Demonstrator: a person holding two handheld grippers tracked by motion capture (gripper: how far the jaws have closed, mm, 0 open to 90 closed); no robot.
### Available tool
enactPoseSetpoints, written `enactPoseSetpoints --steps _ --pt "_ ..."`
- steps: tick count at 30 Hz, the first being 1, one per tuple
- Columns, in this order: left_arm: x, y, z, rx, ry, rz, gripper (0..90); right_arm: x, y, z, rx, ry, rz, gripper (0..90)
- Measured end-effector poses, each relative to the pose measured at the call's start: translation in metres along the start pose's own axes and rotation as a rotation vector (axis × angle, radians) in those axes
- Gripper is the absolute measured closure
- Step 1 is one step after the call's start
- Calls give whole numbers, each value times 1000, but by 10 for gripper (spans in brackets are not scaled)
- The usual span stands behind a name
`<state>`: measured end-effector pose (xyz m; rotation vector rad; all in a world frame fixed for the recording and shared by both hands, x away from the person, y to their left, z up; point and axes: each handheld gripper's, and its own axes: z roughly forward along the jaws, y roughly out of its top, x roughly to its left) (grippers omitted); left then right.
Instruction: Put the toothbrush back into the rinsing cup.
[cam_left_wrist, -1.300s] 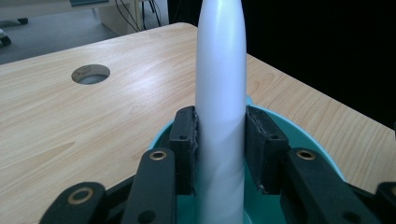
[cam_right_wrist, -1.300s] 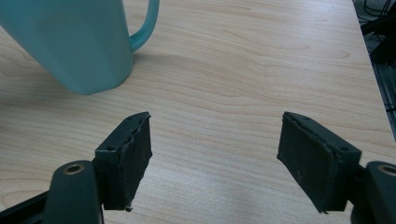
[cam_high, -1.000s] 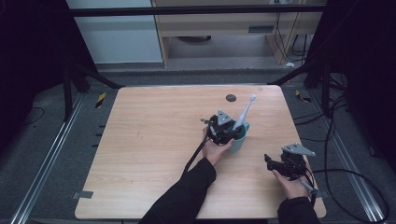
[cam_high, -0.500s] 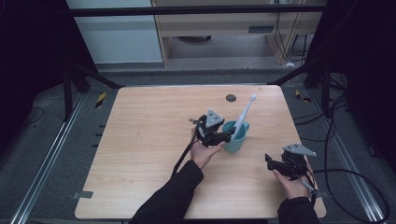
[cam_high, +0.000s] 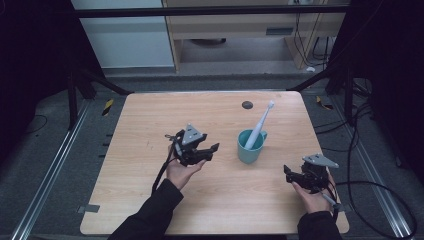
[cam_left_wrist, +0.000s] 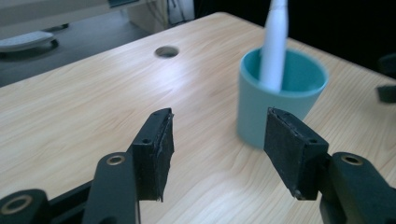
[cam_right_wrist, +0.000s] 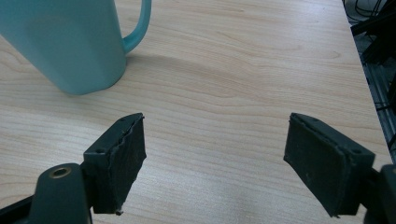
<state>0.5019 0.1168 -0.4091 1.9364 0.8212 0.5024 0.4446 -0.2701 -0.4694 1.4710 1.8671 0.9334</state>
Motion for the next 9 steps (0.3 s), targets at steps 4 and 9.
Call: enactPoseSetpoints --steps 4,9 --pt "14 -19 -14 30 19 -26 410 0 0 0 2 -1 1 199" --pt "36 -53 -35 76 68 -65 407 1 0 0 2 -2 2 196"
